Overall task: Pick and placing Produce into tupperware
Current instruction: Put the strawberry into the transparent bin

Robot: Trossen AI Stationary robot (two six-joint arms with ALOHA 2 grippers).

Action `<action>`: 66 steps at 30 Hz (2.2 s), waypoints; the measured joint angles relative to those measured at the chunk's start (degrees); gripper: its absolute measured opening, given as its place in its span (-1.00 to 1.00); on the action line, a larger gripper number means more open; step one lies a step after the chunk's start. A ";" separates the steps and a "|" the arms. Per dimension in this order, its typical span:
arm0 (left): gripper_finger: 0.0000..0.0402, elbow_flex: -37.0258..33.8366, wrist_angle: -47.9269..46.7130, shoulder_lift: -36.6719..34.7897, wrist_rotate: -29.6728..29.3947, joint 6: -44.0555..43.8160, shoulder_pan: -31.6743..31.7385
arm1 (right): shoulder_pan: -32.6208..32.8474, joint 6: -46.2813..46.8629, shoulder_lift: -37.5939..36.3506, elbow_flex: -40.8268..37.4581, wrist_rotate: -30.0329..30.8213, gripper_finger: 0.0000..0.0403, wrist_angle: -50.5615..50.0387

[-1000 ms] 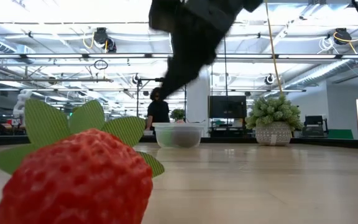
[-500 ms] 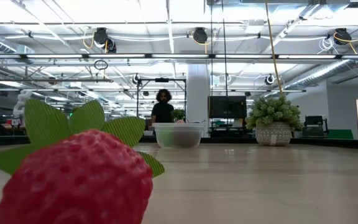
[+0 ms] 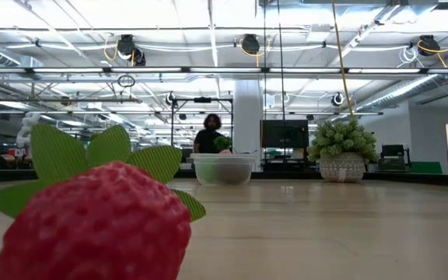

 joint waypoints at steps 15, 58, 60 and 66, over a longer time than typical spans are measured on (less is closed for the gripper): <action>0.13 0.01 9.10 11.37 8.10 -1.86 2.10 | 1.71 1.82 -0.04 0.00 -0.06 0.00 -2.93; 0.13 -0.04 13.64 18.19 2.40 2.04 3.20 | 2.65 3.69 -0.04 -0.50 -0.10 0.00 1.93; 0.13 -0.04 13.67 18.20 1.91 1.98 3.21 | 2.65 3.69 -0.04 -0.50 -0.10 0.00 1.93; 0.13 -0.04 14.79 18.20 -0.22 1.31 3.42 | 2.65 3.69 -0.04 -0.52 -0.10 0.00 1.93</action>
